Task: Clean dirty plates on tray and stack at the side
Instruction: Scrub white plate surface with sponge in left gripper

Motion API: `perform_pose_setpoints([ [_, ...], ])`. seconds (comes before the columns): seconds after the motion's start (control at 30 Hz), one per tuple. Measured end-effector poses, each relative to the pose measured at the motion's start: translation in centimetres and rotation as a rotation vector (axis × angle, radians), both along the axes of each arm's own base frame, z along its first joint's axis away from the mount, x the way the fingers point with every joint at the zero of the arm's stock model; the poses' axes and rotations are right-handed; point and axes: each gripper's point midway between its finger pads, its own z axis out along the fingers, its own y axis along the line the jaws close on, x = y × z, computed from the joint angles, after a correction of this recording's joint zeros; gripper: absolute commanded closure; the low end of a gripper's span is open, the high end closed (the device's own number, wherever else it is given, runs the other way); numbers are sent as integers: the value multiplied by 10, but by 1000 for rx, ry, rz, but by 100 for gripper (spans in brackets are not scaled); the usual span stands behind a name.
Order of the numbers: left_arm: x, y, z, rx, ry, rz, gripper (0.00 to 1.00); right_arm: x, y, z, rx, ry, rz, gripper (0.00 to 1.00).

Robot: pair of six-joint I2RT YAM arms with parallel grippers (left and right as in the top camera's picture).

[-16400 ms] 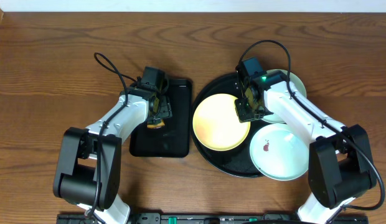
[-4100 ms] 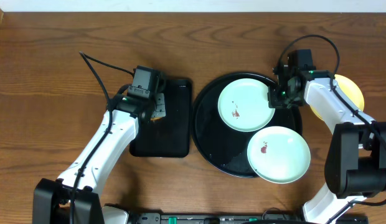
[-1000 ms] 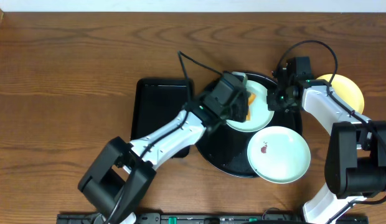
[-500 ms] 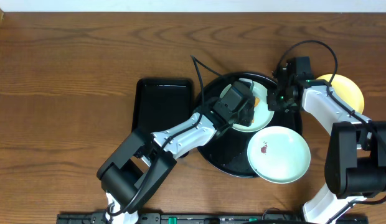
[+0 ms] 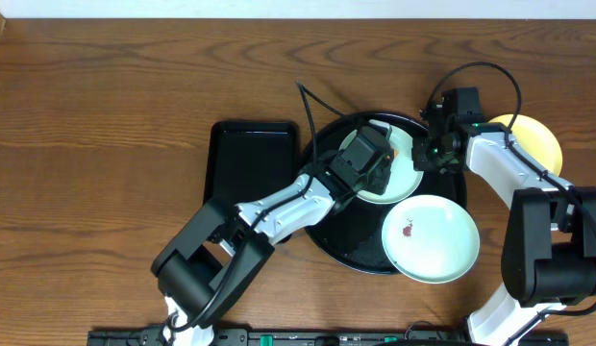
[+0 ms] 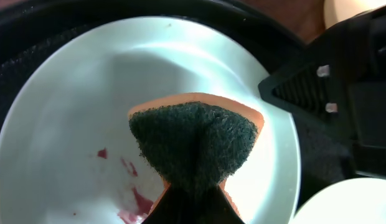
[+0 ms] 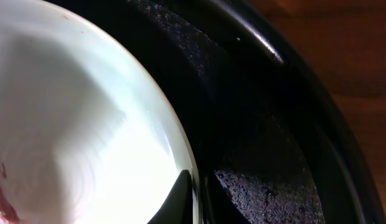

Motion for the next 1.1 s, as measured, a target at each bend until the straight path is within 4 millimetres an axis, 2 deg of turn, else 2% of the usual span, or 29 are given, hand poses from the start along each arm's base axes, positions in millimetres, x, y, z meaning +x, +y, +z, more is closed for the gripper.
perform_pose_setpoints([
  [0.2, -2, 3, -24, 38, 30, -4, 93, 0, 0, 0, 0, 0, 0, 93],
  [0.33, -3, 2, -26, 42, 31, -9, 92, 0, 0, 0, 0, 0, 0, 93],
  [0.43, -5, 1, -26, 45, 28, -15, 83, 0, 0, 0, 0, 0, 0, 93],
  [0.47, -5, 0, -26, 48, 25, -20, 73, 0, 0, 0, 0, 0, 0, 94],
  [0.6, -7, -1, -26, 60, 14, -41, 62, 0, 0, 0, 0, 0, 0, 93],
  [0.67, -7, -1, -26, 64, 9, -48, 64, 0, 0, 0, 0, 0, 0, 93],
  [0.73, -7, -1, -26, 69, 5, -54, 81, 0, 0, 0, 0, 0, 0, 93],
  [0.8, -7, 0, -26, 79, -1, -62, 88, 0, 0, 0, 0, 0, 0, 93],
  [1.1, -9, 4, -29, 109, 5, -72, 83, 0, 0, 0, 0, 0, 0, 93],
])
